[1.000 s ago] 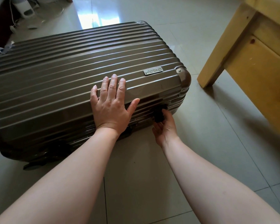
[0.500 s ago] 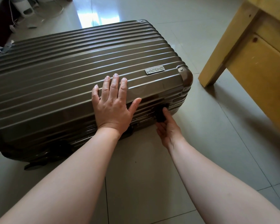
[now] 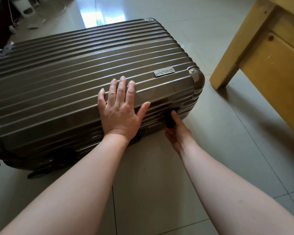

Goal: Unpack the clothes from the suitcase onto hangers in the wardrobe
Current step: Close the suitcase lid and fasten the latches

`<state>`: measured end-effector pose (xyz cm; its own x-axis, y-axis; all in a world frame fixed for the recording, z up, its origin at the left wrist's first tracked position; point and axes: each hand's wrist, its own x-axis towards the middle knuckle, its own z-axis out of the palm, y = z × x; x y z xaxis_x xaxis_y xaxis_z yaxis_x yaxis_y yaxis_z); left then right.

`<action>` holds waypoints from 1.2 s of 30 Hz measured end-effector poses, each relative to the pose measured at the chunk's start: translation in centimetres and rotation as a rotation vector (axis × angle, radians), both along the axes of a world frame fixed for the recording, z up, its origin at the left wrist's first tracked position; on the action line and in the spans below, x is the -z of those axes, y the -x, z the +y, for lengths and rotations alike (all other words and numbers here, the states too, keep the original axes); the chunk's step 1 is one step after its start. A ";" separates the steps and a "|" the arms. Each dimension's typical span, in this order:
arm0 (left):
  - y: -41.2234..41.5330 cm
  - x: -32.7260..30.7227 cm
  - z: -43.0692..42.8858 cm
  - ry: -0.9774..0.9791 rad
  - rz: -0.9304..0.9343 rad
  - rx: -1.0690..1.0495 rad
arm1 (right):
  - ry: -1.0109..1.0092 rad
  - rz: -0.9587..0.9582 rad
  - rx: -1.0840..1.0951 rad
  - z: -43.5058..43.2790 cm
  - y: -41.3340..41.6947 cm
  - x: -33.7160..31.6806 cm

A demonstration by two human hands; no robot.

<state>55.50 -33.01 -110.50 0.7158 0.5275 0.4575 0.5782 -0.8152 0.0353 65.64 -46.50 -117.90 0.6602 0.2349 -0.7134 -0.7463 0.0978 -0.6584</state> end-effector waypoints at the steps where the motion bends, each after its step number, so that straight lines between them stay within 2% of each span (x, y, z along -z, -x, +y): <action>1: 0.0 0.0 0.0 0.000 0.000 0.000 | -0.001 -0.001 0.005 0.0 0.0 0.0; 6: 0.0 0.1 0.1 -0.005 -0.009 0.001 | -0.034 -0.012 0.000 0.2 0.0 0.3; 11: 0.0 0.2 0.1 -0.017 -0.018 0.004 | -0.155 -0.023 0.007 0.5 0.2 0.4; 18: -0.1 0.2 0.1 -0.018 -0.021 0.003 | -0.193 -0.029 -0.007 0.5 -0.1 0.4; 26: -0.2 0.2 0.1 -0.011 -0.016 -0.001 | -0.195 -0.039 0.024 0.8 -0.2 0.7; 36: -0.3 0.2 0.2 -0.008 -0.009 -0.005 | -0.088 -0.049 0.022 1.4 -0.3 0.5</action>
